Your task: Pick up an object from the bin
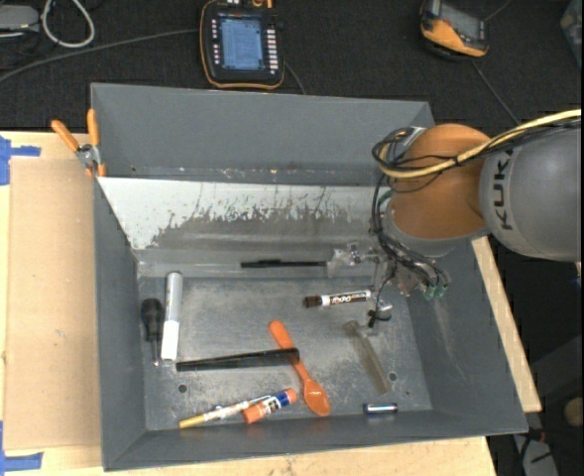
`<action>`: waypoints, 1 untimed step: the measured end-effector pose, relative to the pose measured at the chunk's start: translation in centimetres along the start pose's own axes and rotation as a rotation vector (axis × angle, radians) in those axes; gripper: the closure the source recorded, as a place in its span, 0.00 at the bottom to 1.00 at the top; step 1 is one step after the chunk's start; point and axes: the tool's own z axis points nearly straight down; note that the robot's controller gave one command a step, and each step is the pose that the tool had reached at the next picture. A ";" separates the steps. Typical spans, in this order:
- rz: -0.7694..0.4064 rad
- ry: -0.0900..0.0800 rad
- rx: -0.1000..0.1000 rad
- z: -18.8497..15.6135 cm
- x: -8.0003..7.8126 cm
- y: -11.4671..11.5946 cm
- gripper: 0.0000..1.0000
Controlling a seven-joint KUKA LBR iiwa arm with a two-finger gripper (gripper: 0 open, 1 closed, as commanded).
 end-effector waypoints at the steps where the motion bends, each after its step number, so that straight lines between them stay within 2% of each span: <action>1: 0.300 0.002 -0.001 3.1 -1.1 -0.7 0.00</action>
Offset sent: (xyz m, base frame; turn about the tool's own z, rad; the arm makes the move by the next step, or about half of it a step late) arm 0.0112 -0.0223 -0.0299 -0.1554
